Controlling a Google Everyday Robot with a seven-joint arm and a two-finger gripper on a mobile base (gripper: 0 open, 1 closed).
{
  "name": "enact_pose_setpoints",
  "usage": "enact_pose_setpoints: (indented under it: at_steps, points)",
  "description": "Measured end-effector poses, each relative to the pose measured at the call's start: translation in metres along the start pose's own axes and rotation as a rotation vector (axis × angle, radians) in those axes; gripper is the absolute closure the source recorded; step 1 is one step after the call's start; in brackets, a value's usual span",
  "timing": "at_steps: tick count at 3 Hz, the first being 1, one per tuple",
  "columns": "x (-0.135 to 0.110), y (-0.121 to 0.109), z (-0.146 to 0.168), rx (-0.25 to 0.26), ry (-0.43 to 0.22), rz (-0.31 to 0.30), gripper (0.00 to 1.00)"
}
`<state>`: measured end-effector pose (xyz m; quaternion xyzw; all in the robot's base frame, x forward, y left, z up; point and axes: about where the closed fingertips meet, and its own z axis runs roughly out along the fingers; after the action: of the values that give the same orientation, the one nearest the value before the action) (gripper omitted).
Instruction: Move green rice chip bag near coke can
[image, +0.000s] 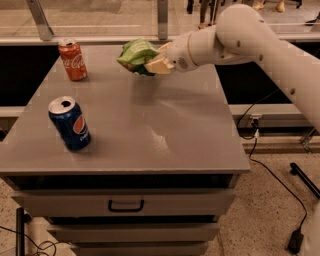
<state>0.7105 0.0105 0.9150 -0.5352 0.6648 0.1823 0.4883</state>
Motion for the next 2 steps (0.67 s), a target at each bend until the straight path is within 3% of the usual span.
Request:
enact_pose_setpoints:
  at_steps: [2]
  points:
    - [-0.026, 0.006, 0.057, -0.079, -0.027, -0.034, 1.00]
